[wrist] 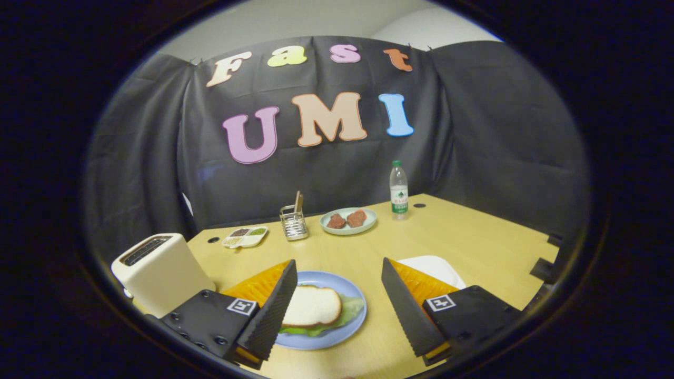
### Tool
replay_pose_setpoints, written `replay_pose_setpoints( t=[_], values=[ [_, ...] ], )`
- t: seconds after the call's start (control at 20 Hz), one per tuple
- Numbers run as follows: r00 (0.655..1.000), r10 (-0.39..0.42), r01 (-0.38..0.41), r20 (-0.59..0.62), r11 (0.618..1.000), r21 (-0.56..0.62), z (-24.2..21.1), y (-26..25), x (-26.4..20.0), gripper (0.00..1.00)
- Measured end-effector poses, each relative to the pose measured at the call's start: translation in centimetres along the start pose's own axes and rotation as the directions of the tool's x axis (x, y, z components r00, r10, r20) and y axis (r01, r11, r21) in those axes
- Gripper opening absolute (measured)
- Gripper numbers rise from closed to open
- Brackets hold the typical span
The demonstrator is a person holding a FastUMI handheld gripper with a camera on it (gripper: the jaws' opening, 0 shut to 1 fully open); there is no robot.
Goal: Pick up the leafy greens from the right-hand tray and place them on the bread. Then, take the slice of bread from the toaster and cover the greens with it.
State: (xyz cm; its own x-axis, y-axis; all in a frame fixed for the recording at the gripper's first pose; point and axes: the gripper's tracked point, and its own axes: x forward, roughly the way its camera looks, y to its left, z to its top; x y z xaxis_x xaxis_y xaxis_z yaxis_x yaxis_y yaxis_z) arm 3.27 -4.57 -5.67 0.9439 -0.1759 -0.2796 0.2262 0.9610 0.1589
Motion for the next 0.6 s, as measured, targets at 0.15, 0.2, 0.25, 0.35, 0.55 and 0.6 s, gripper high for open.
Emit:
replay_pose_setpoints(
  t=[0.15, 0.2, 0.25, 0.35, 0.55, 0.6],
  values=[
    [0.997, 0.041, -0.037, 0.062, 0.997, -0.061, 2.8, 1.2, -0.6, 1.0],
    [0.995, 0.059, -0.052, 0.084, 0.995, -0.083, 3.8, 1.7, -0.7, 1.0],
    [0.993, 0.071, -0.06, 0.099, 0.993, -0.103, 4.5, 2.1, -0.7, 1.0],
    [0.989, 0.06, -0.045, 0.136, 0.993, -0.109, 5.8, 2.4, -0.8, 1.0],
    [0.989, 0.076, -0.058, 0.127, 0.988, -0.14, 5.0, 4.0, -0.8, 1.0],
    [0.99, 0.076, -0.056, 0.118, 0.985, -0.16, 4.4, 4.1, -0.7, 1.0]
  ],
)
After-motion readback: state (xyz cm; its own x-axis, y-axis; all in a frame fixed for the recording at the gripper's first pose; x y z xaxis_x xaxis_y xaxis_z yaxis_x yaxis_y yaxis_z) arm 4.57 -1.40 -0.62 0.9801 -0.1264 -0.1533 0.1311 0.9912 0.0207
